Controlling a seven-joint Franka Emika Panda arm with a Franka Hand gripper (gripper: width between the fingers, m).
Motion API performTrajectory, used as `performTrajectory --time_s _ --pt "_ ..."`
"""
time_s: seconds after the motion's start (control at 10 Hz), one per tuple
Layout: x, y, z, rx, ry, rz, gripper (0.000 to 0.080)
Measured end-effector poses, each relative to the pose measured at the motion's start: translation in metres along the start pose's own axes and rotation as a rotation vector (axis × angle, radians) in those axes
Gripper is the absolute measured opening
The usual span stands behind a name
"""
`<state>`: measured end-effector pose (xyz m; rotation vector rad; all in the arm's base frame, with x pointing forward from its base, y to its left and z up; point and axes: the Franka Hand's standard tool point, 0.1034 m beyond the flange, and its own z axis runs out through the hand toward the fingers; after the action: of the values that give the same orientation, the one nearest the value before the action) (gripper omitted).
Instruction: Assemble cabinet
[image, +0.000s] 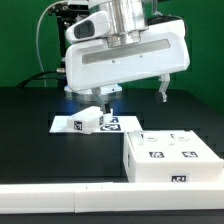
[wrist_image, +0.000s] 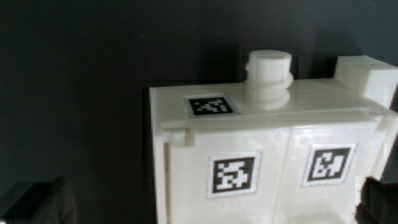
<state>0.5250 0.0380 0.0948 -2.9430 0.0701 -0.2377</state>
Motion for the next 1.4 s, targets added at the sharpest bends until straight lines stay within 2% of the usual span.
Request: performTrajectory --time_s 0.2,0.4,0.5,0.9,1.1,1.2,1.4 --pt "-0.018 -0.038 0.011 -0.011 0.051 0.1 0.0795" --pt "-0.034 -0.064 0.025 -0.017 0.111 0.084 0.0795" --pt "-0.036 -0.056 0.03 -0.029 0.132 0.052 0.0795" --pt "-0.035 -0.054 0.032 -0.03 0.132 0.058 0.0795" --pt "-0.043 -0.054 0.049 -0.032 0.168 0.058 0.0795" --pt "-0.04 -0.057 0.05 -0.033 0.193 0.036 0.0795" --pt "-0.034 -0.044 0.062 -0.061 0.24 -0.057 0.0795"
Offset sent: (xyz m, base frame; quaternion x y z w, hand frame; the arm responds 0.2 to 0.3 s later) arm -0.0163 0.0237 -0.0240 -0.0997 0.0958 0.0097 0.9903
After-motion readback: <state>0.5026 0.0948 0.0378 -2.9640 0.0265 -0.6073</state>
